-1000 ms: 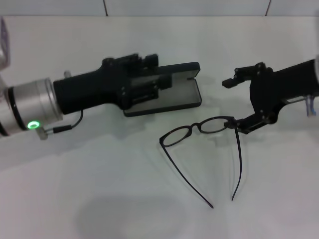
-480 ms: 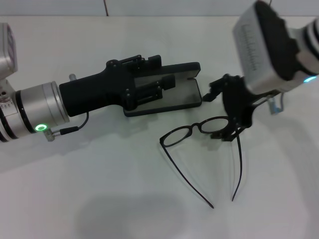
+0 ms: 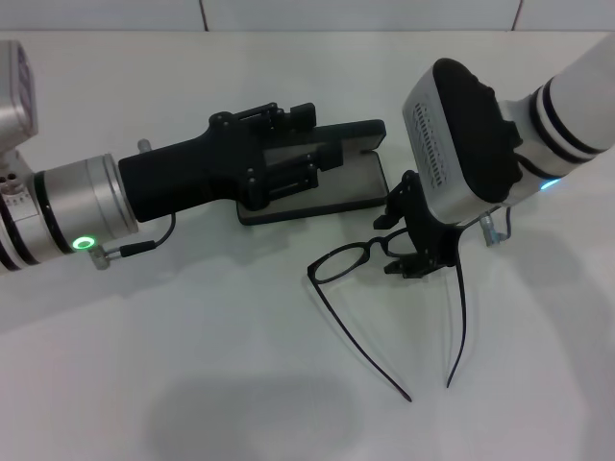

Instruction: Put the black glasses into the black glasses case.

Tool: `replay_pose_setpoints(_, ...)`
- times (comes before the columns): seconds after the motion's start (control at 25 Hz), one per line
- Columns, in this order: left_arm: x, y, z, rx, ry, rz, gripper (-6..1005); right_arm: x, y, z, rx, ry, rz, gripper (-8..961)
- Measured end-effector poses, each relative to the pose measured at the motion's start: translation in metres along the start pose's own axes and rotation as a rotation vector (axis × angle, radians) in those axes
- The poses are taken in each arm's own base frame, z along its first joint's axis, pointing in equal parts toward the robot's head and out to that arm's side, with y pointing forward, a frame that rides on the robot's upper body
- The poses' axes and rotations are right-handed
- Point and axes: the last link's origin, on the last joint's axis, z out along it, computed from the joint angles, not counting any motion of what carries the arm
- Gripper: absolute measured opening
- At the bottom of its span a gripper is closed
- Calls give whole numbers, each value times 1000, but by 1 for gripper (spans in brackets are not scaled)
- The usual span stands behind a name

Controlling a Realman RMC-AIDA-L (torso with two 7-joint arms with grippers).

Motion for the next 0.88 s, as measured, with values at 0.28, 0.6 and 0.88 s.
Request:
replay_pose_setpoints(0.28,1,0,3,-6,2,6,634,-1,3,9,10,-13,-18,528)
replay_pose_setpoints(0.6,2,2,2,-18,3,0,634,4,7,10,4,-6,-4,346)
replay_pose_setpoints(0.88,6,15,-6,-102,42,-5,633,14,16,-26,53,-108,59,146)
